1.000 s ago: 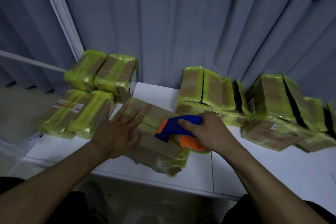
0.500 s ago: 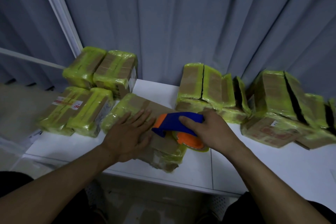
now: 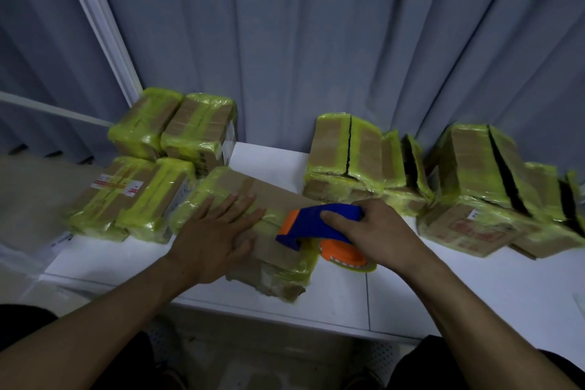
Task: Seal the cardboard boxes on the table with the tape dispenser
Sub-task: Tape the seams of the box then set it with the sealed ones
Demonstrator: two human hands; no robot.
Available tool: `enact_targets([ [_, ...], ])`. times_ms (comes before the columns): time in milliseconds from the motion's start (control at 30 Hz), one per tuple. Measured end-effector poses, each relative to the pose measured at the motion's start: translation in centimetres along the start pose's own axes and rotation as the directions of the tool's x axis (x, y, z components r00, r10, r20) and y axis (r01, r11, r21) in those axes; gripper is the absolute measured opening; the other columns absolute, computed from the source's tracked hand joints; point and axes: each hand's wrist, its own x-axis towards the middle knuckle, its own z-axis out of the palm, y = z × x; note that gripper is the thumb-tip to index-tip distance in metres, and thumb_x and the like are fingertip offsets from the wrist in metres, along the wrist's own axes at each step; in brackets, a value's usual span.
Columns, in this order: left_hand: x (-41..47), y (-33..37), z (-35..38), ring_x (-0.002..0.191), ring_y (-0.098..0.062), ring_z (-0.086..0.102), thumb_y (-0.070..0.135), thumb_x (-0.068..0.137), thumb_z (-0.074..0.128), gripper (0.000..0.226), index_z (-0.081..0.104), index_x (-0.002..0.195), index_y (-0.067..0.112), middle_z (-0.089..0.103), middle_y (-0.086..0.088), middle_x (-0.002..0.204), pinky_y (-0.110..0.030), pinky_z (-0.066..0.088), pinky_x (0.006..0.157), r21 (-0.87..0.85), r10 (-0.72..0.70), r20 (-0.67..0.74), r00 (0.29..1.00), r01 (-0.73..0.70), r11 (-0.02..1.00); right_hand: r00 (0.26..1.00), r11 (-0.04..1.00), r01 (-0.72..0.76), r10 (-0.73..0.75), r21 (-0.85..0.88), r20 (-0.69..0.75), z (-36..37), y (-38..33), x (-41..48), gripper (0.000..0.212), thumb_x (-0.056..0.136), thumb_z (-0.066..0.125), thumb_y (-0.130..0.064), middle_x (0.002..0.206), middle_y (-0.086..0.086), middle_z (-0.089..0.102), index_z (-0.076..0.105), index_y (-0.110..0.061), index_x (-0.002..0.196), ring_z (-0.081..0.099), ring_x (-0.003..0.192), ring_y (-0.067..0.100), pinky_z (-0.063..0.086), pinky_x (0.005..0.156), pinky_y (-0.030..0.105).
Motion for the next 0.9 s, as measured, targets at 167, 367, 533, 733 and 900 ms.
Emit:
enact_targets([
  [167, -0.2, -1.7, -1.5, 0.153, -0.022, 0.007, 0.059, 0.091, 0.017, 0.062, 0.021, 0.152, 0.05, 0.004, 0.014, 0.164, -0.061, -0.002, 0.118, 0.006, -0.104, 0.023, 0.994, 0.104, 0.995, 1.0, 0.998, 0.007, -0.009, 0.069, 0.027, 2.1, -1.8, 0.7, 0.046, 0.092, 0.069, -0.052, 0.052, -0.004, 0.055, 0.061, -0.016, 0.065, 0.051, 0.043, 0.004, 0.034, 0.044, 0.015],
  [367, -0.3, 0.8, -0.4, 0.152, -0.012, 0.011, 0.045, 0.094, 0.018, 0.063, 0.017, 0.156, 0.039, 0.011, 0.015, 0.164, -0.043, 0.007, 0.121, -0.083, 0.014, 0.027, 1.0, -0.012, 0.996, 0.999, 0.998, 0.009, -0.011, 0.059, 0.032, 2.2, -1.9, 0.8, 0.048, 0.091, 0.068, -0.054, 0.052, -0.004, 0.054, 0.061, -0.015, 0.066, 0.052, 0.042, 0.002, 0.034, 0.043, 0.015],
  [533, 0.1, 0.5, -0.1, 0.149, -0.011, 0.021, 0.042, 0.097, 0.02, 0.058, 0.023, 0.155, 0.041, 0.019, 0.016, 0.162, -0.044, 0.019, 0.12, -0.075, 0.013, -0.002, 1.0, -0.013, 0.997, 0.999, 0.995, 0.007, -0.012, 0.104, 0.046, 1.8, -1.2, 0.5, 0.046, 0.092, 0.068, -0.054, 0.056, -0.002, 0.059, 0.064, -0.016, 0.067, 0.055, 0.045, 0.004, 0.036, 0.045, 0.016],
  [733, 0.2, 0.5, -0.2, 0.148, -0.012, 0.025, 0.041, 0.097, 0.026, 0.056, 0.03, 0.153, 0.04, 0.024, 0.015, 0.161, -0.046, 0.027, 0.117, -0.063, 0.024, 0.005, 1.0, -0.024, 0.998, 1.0, 0.992, -0.015, 0.012, 0.123, 0.028, -0.5, -0.2, -0.5, 0.046, 0.091, 0.069, -0.055, 0.058, 0.002, 0.067, 0.071, -0.015, 0.069, 0.062, 0.049, 0.009, 0.041, 0.048, 0.019],
  [900, 0.2, 0.9, -0.4, 0.15, -0.012, 0.02, 0.043, 0.097, 0.022, 0.058, 0.025, 0.154, 0.041, 0.018, 0.017, 0.162, -0.046, 0.021, 0.12, -0.07, 0.02, 0.029, 0.999, -0.018, 0.997, 1.0, 0.991, -0.028, 0.027, 0.132, 0.009, -0.2, 0.4, -1.2, 0.043, 0.091, 0.069, -0.055, 0.055, -0.003, 0.064, 0.07, -0.016, 0.07, 0.06, 0.047, 0.006, 0.039, 0.047, 0.016],
])
